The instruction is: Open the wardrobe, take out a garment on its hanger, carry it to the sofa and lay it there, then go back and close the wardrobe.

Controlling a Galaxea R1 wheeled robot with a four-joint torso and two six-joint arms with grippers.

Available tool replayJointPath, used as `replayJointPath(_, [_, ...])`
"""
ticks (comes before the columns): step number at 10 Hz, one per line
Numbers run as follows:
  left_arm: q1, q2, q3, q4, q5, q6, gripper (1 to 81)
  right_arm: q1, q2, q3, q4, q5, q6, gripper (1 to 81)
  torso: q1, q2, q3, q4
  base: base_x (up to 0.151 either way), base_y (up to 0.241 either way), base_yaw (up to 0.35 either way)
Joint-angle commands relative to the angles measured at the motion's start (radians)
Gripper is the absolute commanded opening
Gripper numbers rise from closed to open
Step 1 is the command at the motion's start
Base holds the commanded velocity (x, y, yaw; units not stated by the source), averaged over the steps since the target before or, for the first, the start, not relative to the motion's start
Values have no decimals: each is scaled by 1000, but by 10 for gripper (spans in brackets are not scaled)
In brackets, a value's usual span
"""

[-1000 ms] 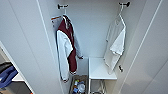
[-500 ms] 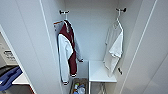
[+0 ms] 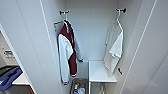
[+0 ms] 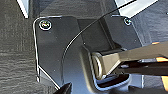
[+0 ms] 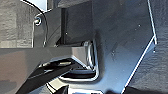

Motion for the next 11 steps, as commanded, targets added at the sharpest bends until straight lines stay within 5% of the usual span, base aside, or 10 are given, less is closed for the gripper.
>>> replayJointPath(1, [-17, -9, -4, 7, 41, 6, 811, 27, 11, -19, 7, -52, -1, 811, 1, 0, 0, 0, 0, 0, 0])
replayJointPath(11, [-11, -11, -4, 13, 41, 7, 811, 27, 13, -17, 8, -52, 2, 811, 1, -1, 1, 0, 77, 0, 0])
